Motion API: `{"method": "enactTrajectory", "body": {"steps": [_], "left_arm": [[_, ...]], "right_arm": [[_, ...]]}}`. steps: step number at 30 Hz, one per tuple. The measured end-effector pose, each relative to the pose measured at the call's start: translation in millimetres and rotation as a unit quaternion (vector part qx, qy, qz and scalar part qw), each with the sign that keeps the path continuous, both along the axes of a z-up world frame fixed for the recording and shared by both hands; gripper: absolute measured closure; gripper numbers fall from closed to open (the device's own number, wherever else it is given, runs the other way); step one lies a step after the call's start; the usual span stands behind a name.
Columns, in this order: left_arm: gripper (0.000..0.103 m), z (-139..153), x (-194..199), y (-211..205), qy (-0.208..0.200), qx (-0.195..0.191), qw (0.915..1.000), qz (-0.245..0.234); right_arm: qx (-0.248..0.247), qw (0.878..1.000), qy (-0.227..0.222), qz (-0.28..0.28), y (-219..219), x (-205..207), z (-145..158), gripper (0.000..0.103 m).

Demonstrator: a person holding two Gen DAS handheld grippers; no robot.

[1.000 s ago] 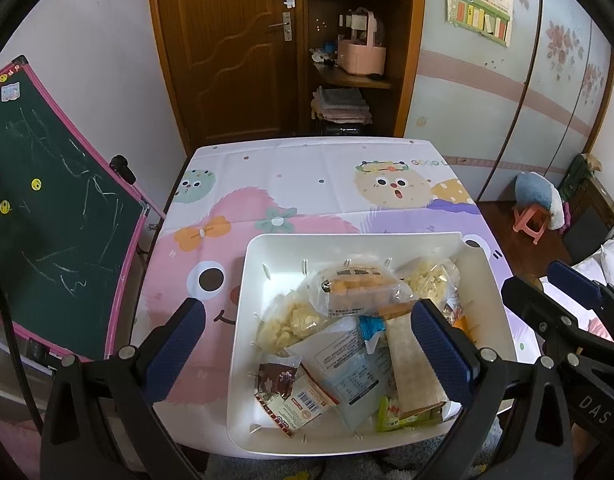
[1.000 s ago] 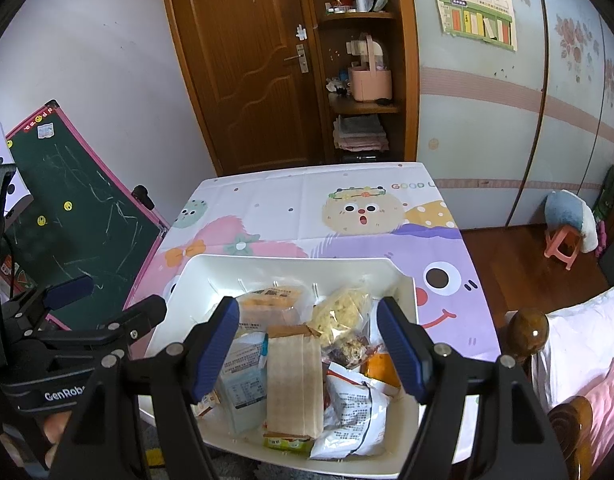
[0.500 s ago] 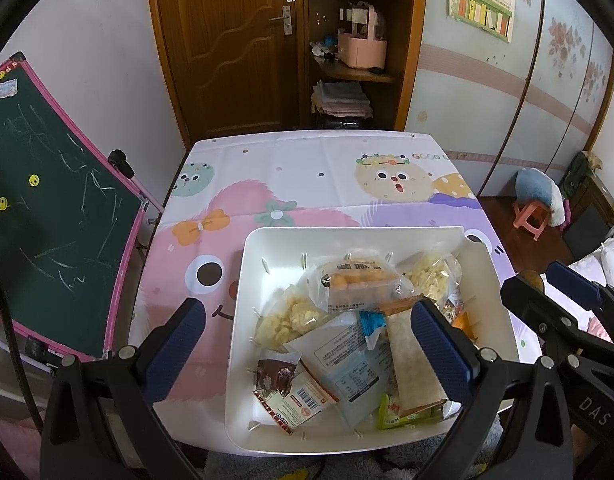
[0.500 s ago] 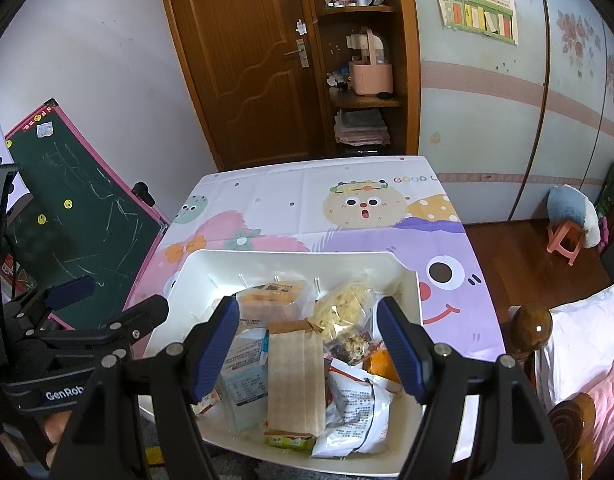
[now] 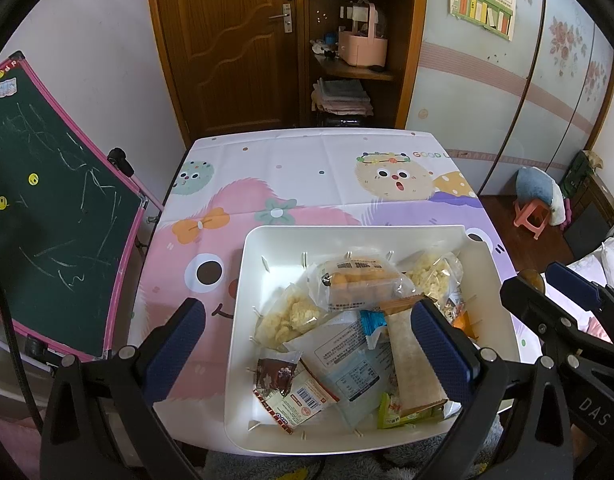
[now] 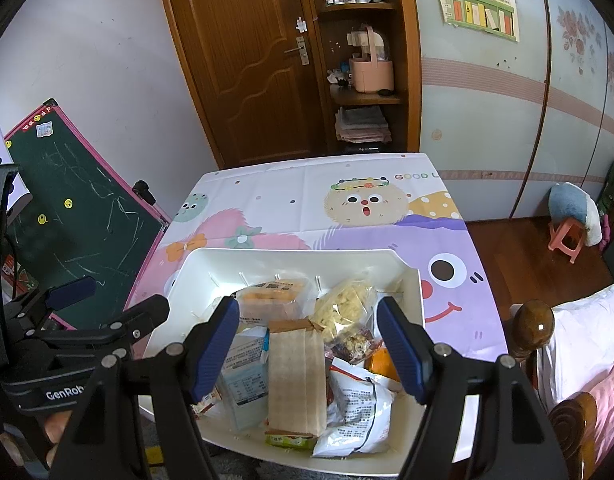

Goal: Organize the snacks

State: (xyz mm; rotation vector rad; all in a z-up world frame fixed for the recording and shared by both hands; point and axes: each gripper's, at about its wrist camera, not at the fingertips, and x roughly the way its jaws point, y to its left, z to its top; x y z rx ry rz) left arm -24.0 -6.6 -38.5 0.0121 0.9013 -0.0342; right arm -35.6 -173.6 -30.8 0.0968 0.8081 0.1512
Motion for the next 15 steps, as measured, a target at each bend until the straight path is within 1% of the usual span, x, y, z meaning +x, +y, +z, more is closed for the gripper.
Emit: {"method": "enactTrajectory", "body": {"steps": [15], "left_arm": [[0.001,-0.2,0.4,-1.6,0.003,0.002,1.0,0.0]], "right_arm": [[0.001,1.0,0.002,0.0,0.0,0.4,-1.1,0.031]]}}
